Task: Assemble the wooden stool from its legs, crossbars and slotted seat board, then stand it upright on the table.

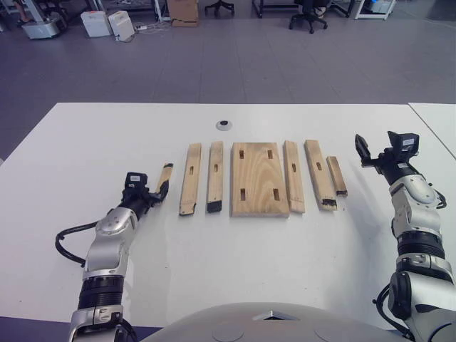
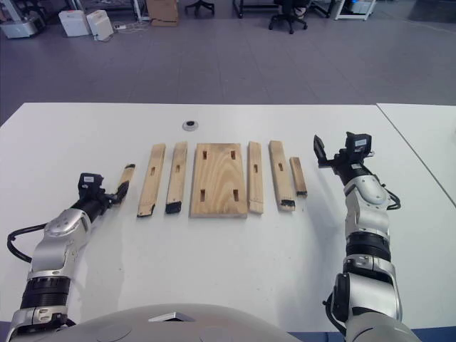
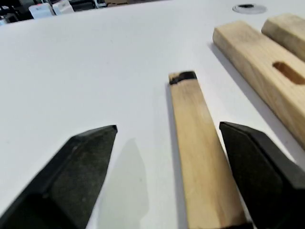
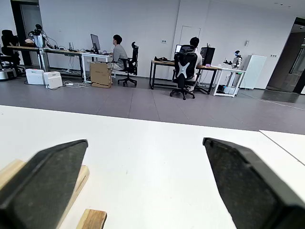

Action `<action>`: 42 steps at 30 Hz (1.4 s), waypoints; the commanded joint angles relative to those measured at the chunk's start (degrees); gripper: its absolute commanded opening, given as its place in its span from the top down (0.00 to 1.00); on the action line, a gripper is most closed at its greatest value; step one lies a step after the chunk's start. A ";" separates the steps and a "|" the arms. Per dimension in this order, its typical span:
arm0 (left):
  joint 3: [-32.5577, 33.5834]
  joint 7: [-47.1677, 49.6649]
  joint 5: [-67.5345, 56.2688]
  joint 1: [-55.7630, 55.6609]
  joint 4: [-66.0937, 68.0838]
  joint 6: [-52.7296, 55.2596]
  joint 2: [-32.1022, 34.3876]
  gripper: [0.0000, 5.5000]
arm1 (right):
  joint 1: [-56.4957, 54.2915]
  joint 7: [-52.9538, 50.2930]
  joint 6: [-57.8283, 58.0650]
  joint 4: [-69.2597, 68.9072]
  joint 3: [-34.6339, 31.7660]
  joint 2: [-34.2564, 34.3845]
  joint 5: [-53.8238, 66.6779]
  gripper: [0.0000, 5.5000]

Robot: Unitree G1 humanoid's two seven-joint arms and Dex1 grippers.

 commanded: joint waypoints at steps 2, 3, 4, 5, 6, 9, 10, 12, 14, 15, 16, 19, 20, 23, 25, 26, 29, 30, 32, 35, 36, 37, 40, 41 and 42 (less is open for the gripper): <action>-1.90 -1.97 0.64 1.09 3.32 3.36 1.38 0.45 | -0.89 -0.30 0.74 -0.76 1.29 1.29 -0.59 0.18; -1.98 -2.19 0.57 1.35 3.60 3.71 1.53 0.48 | -0.80 -0.35 0.72 -0.87 1.49 1.46 -0.68 0.18; -1.91 -2.44 0.43 1.70 3.62 3.92 1.68 0.50 | -0.78 -0.37 0.73 -0.95 1.64 1.57 -0.74 0.18; -1.75 -2.64 0.23 1.95 3.52 4.00 1.75 0.52 | -0.77 -0.39 0.79 -1.03 1.72 1.63 -0.78 0.18; -1.37 -2.84 -0.19 2.11 3.28 4.24 1.72 0.56 | -0.87 -0.38 1.03 -1.14 1.81 1.68 -0.84 0.18; -1.57 -4.28 -0.88 1.97 2.91 7.21 2.72 0.66 | -2.23 -0.51 5.92 -3.54 3.17 2.21 -0.71 0.18; -2.09 -4.64 -0.59 1.92 3.14 8.06 3.37 0.67 | -2.63 0.07 7.62 -5.23 3.71 2.51 -0.17 0.18; -2.92 -4.16 1.16 1.66 4.67 8.28 5.17 0.73 | -3.91 1.83 11.03 -9.14 4.37 3.46 2.01 0.18; -1.43 -1.97 1.88 0.03 5.45 4.84 6.08 0.77 | -5.39 3.26 15.13 -13.05 4.74 4.78 5.09 0.18; 0.30 -0.08 1.70 -2.09 4.47 1.13 5.59 0.77 | -6.36 3.77 18.08 -15.57 4.79 5.93 7.66 0.18; 1.70 0.86 0.81 -4.02 3.38 -1.89 4.72 0.77 | -7.18 3.87 20.97 -17.80 4.65 7.04 10.12 0.18; 2.41 0.43 -6.46 -9.98 -4.77 -4.98 -1.57 0.77 | -10.48 1.16 33.61 -25.72 3.57 13.51 22.57 0.18; 0.07 -0.33 -7.15 -12.08 -7.48 -6.09 -3.58 0.77 | -11.52 -0.30 38.35 -28.43 3.23 16.43 28.12 0.18; -8.21 -2.49 -5.67 -17.97 -10.55 -7.96 -7.87 0.77 | -13.44 -4.41 47.60 -34.14 3.65 22.98 39.50 0.18; -13.75 -3.81 -2.91 -21.32 -10.81 -8.80 -9.32 0.77 | -14.59 -6.85 50.58 -35.89 4.38 25.60 42.89 0.18; -16.09 -4.74 -1.82 -22.91 -11.12 -9.56 -9.76 0.77 | -15.10 -7.91 51.55 -35.98 4.64 26.39 43.61 0.21; -19.28 -6.81 -0.76 -25.57 -12.42 -10.77 -10.34 0.77 | -15.80 -9.97 53.05 -35.73 4.92 26.74 44.00 0.29; -19.70 -7.28 -0.52 -25.82 -12.91 -10.75 -10.06 0.77 | -16.09 -10.43 53.31 -35.64 4.74 26.63 44.18 0.34; -20.22 -7.73 0.11 -25.78 -13.55 -10.94 -9.36 0.77 | -16.38 -11.21 53.60 -35.97 4.39 26.47 44.69 0.41; -20.56 -7.86 1.00 -25.09 -13.87 -11.40 -9.04 0.77 | -16.34 -12.49 53.45 -36.67 3.69 26.58 45.29 0.51; -20.80 -7.97 1.23 -24.91 -14.03 -11.53 -8.97 0.77 | -16.33 -12.95 53.22 -36.79 3.46 26.59 45.30 0.55; -21.03 -8.10 1.44 -24.75 -14.10 -11.64 -8.89 0.77 | -16.34 -13.31 53.04 -36.87 3.25 26.60 45.36 0.59; -21.46 -8.52 1.84 -24.24 -14.18 -11.89 -8.30 0.77 | -16.48 -14.02 52.92 -37.18 2.61 26.58 45.80 0.69; -21.49 -8.64 1.88 -24.13 -14.16 -11.98 -8.13 0.77 | -16.54 -14.14 52.94 -37.25 2.39 26.51 45.90 0.72; -21.46 -8.75 1.91 -24.05 -14.14 -12.02 -8.06 0.77 | -16.56 -14.19 52.86 -37.31 2.28 26.37 45.90 0.77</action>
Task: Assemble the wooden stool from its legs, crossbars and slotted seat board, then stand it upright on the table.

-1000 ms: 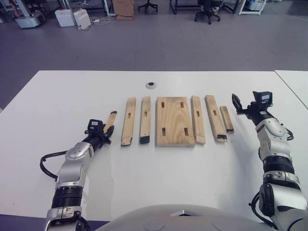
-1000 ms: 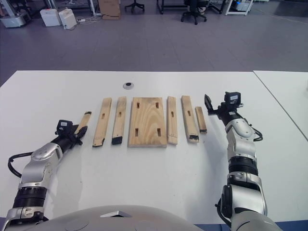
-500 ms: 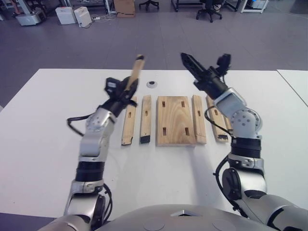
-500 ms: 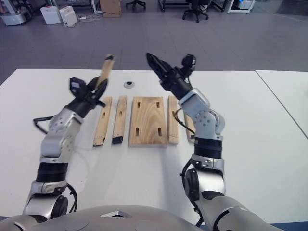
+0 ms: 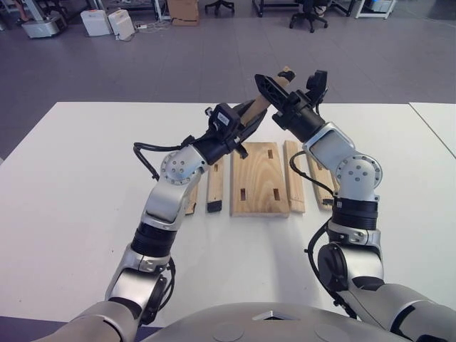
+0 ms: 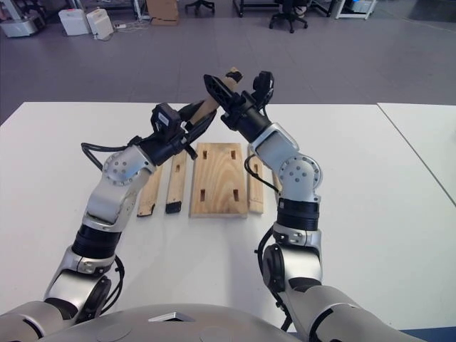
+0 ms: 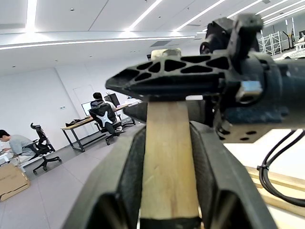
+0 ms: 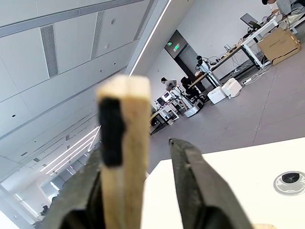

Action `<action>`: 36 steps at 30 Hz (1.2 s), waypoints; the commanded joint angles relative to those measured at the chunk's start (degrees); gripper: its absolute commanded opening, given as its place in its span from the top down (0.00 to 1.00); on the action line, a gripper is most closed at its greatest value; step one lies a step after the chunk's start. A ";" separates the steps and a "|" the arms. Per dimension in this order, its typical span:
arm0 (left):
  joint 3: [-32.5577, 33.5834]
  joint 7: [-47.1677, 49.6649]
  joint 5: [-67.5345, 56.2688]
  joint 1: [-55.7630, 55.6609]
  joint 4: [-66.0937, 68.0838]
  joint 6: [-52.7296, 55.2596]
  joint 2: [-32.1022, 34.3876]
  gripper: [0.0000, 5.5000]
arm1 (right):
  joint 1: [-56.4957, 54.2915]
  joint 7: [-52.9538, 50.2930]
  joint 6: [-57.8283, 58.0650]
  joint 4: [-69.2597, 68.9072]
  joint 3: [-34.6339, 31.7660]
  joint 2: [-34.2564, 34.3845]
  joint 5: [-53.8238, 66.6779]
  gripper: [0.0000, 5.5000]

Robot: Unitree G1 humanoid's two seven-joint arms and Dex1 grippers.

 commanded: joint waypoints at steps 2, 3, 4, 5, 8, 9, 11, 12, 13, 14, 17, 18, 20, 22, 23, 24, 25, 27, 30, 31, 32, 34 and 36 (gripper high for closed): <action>-0.17 -0.78 1.01 0.56 -0.42 -0.68 0.86 0.77 | -1.60 -0.55 -0.05 -1.63 -0.45 -0.65 0.64 0.86; -0.21 -0.82 1.13 0.65 -0.44 -0.81 0.87 0.77 | -1.32 -0.41 -0.07 -1.95 -0.31 -0.85 0.42 0.89; -0.31 -0.89 1.23 0.71 -0.43 -0.95 0.88 0.77 | -0.97 -0.27 -0.07 -2.22 -0.23 -1.03 0.28 0.91; -0.44 -0.97 1.38 0.80 -0.56 -0.94 0.98 0.77 | -0.55 -0.03 -0.10 -2.63 -0.11 -1.32 0.21 0.93; -0.09 -0.18 2.45 1.25 -1.15 0.58 1.83 0.70 | 2.06 1.15 -1.92 -3.79 -0.47 -3.81 -2.29 0.93; 0.53 0.28 2.68 1.81 -1.42 1.31 2.25 0.68 | 3.41 1.51 -3.30 -3.68 -0.97 -5.12 -4.12 0.93; 2.97 1.13 1.75 4.74 -2.14 2.56 3.24 0.62 | 7.31 3.90 -9.12 -1.23 -0.32 -8.81 -11.66 0.93; 4.27 1.50 1.11 6.42 -2.48 2.98 3.59 0.60 | 8.74 4.68 -12.08 0.95 -0.22 -9.79 -14.86 0.93; 5.64 1.84 0.25 8.05 -2.72 3.31 3.72 0.56 | 9.82 5.31 -15.15 3.60 -0.18 -10.29 -17.67 0.93; 7.03 2.38 -0.36 9.45 -2.75 3.51 3.64 0.54 | 10.48 5.70 -17.99 6.49 -0.33 -10.14 -19.89 0.93; 9.75 4.94 -1.28 11.60 -2.91 4.60 2.52 0.44 | 10.71 6.60 -24.96 15.45 -0.96 -8.46 -23.87 0.93; 9.77 5.21 -1.42 11.74 -3.00 4.92 2.31 0.43 | 10.68 6.61 -26.77 17.81 -1.20 -8.09 -24.82 0.93; 9.40 5.20 -1.52 11.70 -3.10 5.34 2.16 0.42 | 10.94 6.69 -29.55 21.05 -1.70 -7.45 -26.18 0.93; 9.22 5.17 -1.38 11.64 -3.12 5.56 2.08 0.42 | 11.60 6.85 -31.29 22.60 -1.95 -6.84 -27.07 0.93; 9.17 5.22 -1.22 11.66 -3.13 5.63 2.12 0.42 | 12.00 6.93 -31.79 22.73 -2.02 -6.61 -27.38 0.93; 9.02 5.02 -1.22 11.73 -3.17 5.85 2.26 0.42 | 12.29 6.95 -32.06 22.71 -2.08 -6.46 -27.60 0.93; 8.87 4.89 -1.18 11.79 -3.27 5.99 2.35 0.42 | 12.50 6.96 -32.24 22.64 -2.15 -6.35 -27.84 0.93; 8.68 4.69 -1.28 11.85 -3.67 6.35 2.46 0.42 | 13.28 6.81 -32.47 22.55 -1.99 -6.10 -28.54 0.93; 8.50 4.65 -0.97 11.90 -3.90 6.67 2.74 0.42 | 14.33 6.56 -33.69 23.68 -1.35 -6.48 -30.62 0.93; 8.55 4.62 -0.90 11.97 -3.96 6.71 2.91 0.42 | 14.80 6.65 -33.99 23.63 -1.08 -6.74 -31.23 0.93; 8.66 4.61 -0.88 12.09 -4.08 6.79 3.07 0.42 | 15.28 6.88 -34.41 23.55 -0.66 -7.02 -32.02 0.93; 8.88 4.67 -0.85 12.37 -4.29 6.98 3.34 0.42 | 16.75 8.61 -37.37 24.57 1.62 -8.45 -35.63 0.93; 8.97 4.75 -0.76 12.50 -4.37 7.13 3.58 0.42 | 18.31 11.30 -42.48 27.03 4.66 -10.65 -40.33 0.93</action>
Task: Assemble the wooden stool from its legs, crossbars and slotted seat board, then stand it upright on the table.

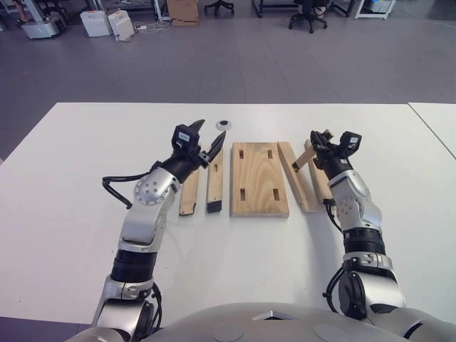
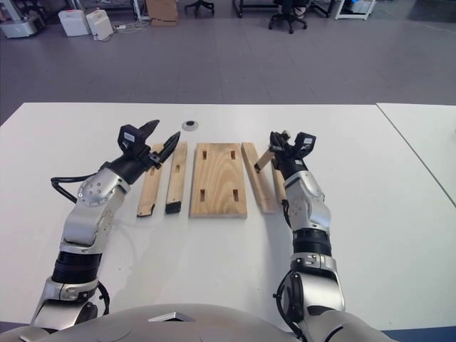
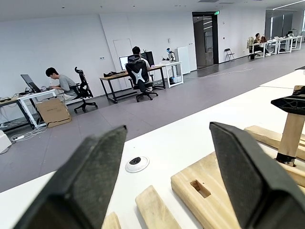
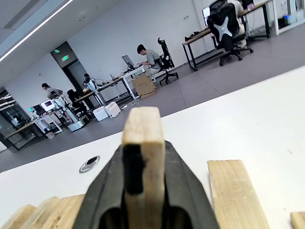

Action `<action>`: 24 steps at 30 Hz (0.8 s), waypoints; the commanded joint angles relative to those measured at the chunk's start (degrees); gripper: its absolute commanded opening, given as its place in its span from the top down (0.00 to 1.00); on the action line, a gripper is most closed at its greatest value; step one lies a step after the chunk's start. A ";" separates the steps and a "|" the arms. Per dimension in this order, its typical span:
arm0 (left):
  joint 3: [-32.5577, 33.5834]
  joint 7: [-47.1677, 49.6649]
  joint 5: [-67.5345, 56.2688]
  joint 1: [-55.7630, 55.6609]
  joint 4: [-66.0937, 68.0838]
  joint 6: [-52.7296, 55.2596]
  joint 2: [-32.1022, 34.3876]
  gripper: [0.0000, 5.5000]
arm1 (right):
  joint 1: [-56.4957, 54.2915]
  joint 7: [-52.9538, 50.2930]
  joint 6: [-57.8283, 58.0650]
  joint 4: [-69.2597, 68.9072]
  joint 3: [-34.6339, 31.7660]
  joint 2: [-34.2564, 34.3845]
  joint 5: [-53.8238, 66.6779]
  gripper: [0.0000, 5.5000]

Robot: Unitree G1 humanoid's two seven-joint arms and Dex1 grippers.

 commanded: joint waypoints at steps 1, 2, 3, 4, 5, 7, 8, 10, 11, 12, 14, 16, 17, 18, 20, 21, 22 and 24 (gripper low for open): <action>0.21 -0.12 0.29 0.50 -0.45 1.16 1.09 0.42 | 5.23 4.48 -7.77 6.37 5.38 -4.72 -9.66 0.93; 0.37 -0.11 0.29 0.46 -0.41 1.26 1.26 0.42 | 6.00 6.22 -10.61 8.87 6.38 -5.83 -11.32 0.93; 0.53 -0.08 0.28 0.38 -0.36 1.38 1.47 0.42 | 6.73 7.92 -13.54 12.15 7.39 -7.00 -13.02 0.93; 0.67 -0.09 0.22 0.32 -0.35 1.48 1.63 0.42 | 7.12 9.05 -15.62 14.75 7.93 -7.67 -13.96 0.93; 0.74 -0.06 0.22 0.28 -0.34 1.59 1.73 0.42 | 7.16 10.11 -17.31 17.37 8.38 -8.16 -14.55 0.93; 0.68 -0.12 0.28 0.18 -0.27 1.74 1.84 0.42 | 7.14 11.45 -20.42 21.12 9.44 -8.68 -15.65 0.93; 0.58 -0.09 0.35 0.14 -0.28 1.83 1.84 0.42 | 7.00 11.89 -21.67 21.78 9.67 -8.80 -15.60 0.93; 0.52 0.21 0.50 0.24 -0.51 2.06 1.79 0.42 | 6.16 12.68 -22.07 19.23 9.06 -8.91 -13.68 0.93; 0.57 0.28 0.54 0.35 -0.57 2.07 1.81 0.42 | 5.69 12.94 -21.60 17.18 8.60 -8.95 -12.61 0.93; 0.57 0.44 0.66 0.49 -0.68 2.11 1.80 0.42 | 5.08 13.18 -20.56 14.73 8.11 -9.10 -11.50 0.87; 0.59 0.70 0.89 0.61 -0.76 2.09 1.71 0.42 | 4.51 13.18 -17.37 9.65 7.27 -9.55 -9.95 0.82; 0.90 1.03 0.93 0.87 -1.07 2.10 1.67 0.42 | 4.92 12.83 -13.24 4.83 6.90 -10.04 -9.04 0.75; 0.92 1.32 1.02 0.95 -1.23 2.16 1.51 0.42 | 6.23 13.27 -8.83 1.70 7.42 -11.01 -8.79 0.71; 0.91 1.60 1.11 1.14 -1.45 2.21 1.37 0.42 | 8.08 13.56 -4.02 -1.92 8.19 -12.21 -8.63 0.68; 0.99 2.12 1.13 1.73 -2.08 2.32 1.24 0.42 | 11.75 13.52 5.01 -9.67 9.24 -14.21 -7.88 0.61; 0.92 2.36 1.13 1.88 -2.26 2.37 1.16 0.42 | 13.41 13.08 8.99 -13.43 9.21 -14.99 -7.20 0.57; 0.83 2.58 1.14 2.01 -2.39 2.43 1.10 0.42 | 15.48 12.83 12.99 -17.55 9.37 -15.97 -6.78 0.53; 0.69 2.86 1.13 2.26 -2.61 2.56 1.08 0.42 | 18.74 11.70 18.55 -22.92 10.20 -17.63 -8.32 0.46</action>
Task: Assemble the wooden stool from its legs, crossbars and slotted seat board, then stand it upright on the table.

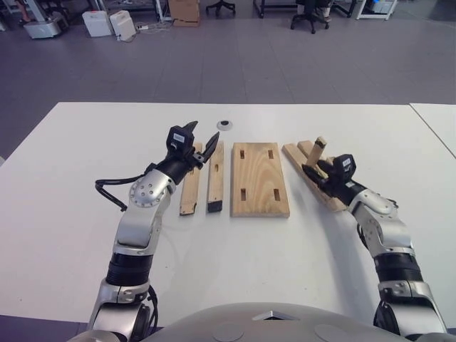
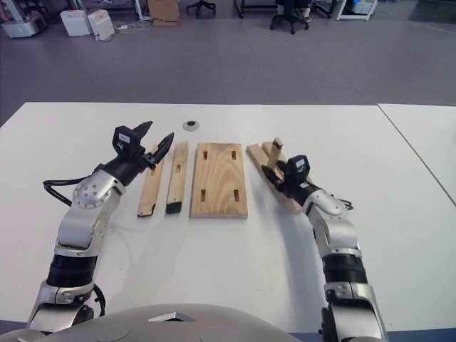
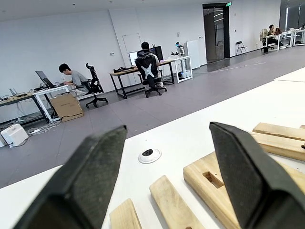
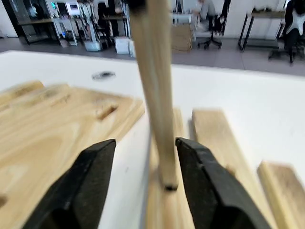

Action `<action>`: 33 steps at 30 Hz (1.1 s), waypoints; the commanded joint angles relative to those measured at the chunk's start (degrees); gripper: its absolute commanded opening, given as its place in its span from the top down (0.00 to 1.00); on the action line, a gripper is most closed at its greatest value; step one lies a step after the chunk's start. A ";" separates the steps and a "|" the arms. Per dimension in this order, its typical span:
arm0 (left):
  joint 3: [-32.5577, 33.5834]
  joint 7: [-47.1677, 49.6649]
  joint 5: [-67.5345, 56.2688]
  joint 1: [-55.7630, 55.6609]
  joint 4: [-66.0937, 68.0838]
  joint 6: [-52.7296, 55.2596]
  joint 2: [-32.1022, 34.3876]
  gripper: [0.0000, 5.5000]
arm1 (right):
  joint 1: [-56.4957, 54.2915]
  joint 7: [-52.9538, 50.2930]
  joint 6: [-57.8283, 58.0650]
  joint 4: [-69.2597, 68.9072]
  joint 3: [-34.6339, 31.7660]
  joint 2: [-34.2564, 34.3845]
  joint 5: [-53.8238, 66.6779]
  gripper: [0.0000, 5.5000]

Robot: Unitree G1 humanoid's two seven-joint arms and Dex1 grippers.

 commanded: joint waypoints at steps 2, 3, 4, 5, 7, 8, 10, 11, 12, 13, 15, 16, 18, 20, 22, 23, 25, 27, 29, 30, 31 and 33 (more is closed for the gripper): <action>-0.36 0.69 0.69 0.53 -0.78 0.88 0.09 0.42 | 6.58 -3.43 11.59 -11.09 1.94 -4.14 -2.87 0.45; -0.45 0.66 0.71 0.48 -0.74 0.88 0.12 0.42 | 7.08 -4.32 12.36 -11.57 2.26 -4.40 -3.91 0.45; -0.51 0.63 0.77 0.41 -0.62 0.83 0.18 0.42 | 7.15 -5.27 13.09 -11.67 2.18 -4.23 -4.48 0.45; -0.57 0.59 0.84 0.34 -0.52 0.80 0.27 0.42 | 6.97 -6.02 13.43 -11.62 1.98 -3.96 -4.89 0.45; -0.70 0.49 0.96 0.40 -0.58 0.82 0.47 0.42 | 6.94 -6.69 13.68 -11.85 1.57 -3.61 -5.08 0.45; -0.76 0.48 0.99 0.48 -0.63 0.85 0.52 0.42 | 7.00 -6.50 13.83 -11.94 1.57 -3.65 -4.99 0.45; -0.87 0.54 1.05 0.78 -0.61 0.79 0.51 0.42 | 6.91 -6.12 14.07 -11.52 1.73 -3.80 -5.02 0.45; -0.99 0.58 1.11 0.91 -0.56 0.79 0.46 0.42 | 6.49 -5.96 14.61 -10.80 2.02 -4.01 -5.22 0.45; -1.09 0.62 1.16 1.03 -0.58 0.80 0.43 0.42 | 6.21 -5.73 15.07 -10.31 2.27 -4.21 -5.35 0.45; -1.21 0.62 1.24 1.00 -0.49 0.81 0.43 0.42 | 5.96 -5.36 15.51 -9.86 2.82 -4.51 -5.66 0.45; -1.32 0.60 1.36 0.73 -0.12 0.75 0.38 0.42 | 4.93 -5.19 15.87 -8.66 3.56 -4.55 -6.33 0.45; -1.40 0.59 1.46 0.57 0.16 0.66 0.28 0.42 | 4.00 -5.37 15.85 -7.88 3.91 -4.44 -6.73 0.45; -1.71 0.72 1.76 0.49 0.27 0.65 -0.09 0.42 | 2.02 -5.40 15.81 -6.90 4.60 -4.29 -7.27 0.45; -1.95 0.81 1.98 0.38 0.27 0.71 -0.30 0.42 | 0.78 -4.88 15.58 -6.80 4.87 -4.42 -7.39 0.45; -1.80 0.87 2.08 0.45 0.23 0.71 -0.40 0.42 | -0.10 -4.35 15.60 -7.17 3.97 -5.01 -7.01 0.45; -1.74 0.94 2.12 0.49 0.23 0.69 -0.49 0.42 | -0.54 -4.03 15.82 -7.57 3.19 -5.40 -6.59 0.45; -1.70 1.18 2.25 0.61 0.26 0.62 -0.69 0.42 | -1.37 -3.47 15.88 -7.74 2.47 -5.90 -6.29 0.45; -1.86 1.42 2.40 0.61 0.42 0.45 -1.02 0.42 | -1.76 -2.91 15.86 -8.01 2.32 -6.06 -6.20 0.45; -1.91 1.48 2.53 0.51 0.62 0.32 -1.32 0.42 | -1.91 -2.47 15.72 -7.92 2.54 -6.00 -6.22 0.45; -1.91 1.47 2.60 0.41 0.75 0.27 -1.44 0.42 | -1.87 -2.13 15.64 -7.59 2.96 -5.95 -6.37 0.45; -1.90 1.45 2.65 0.29 0.92 0.20 -1.53 0.42 | -1.74 -1.79 15.30 -6.98 3.51 -5.85 -6.71 0.45; -1.92 1.44 2.69 0.01 1.33 0.02 -1.62 0.42 | -1.72 -1.77 14.41 -4.79 4.90 -5.60 -8.16 0.45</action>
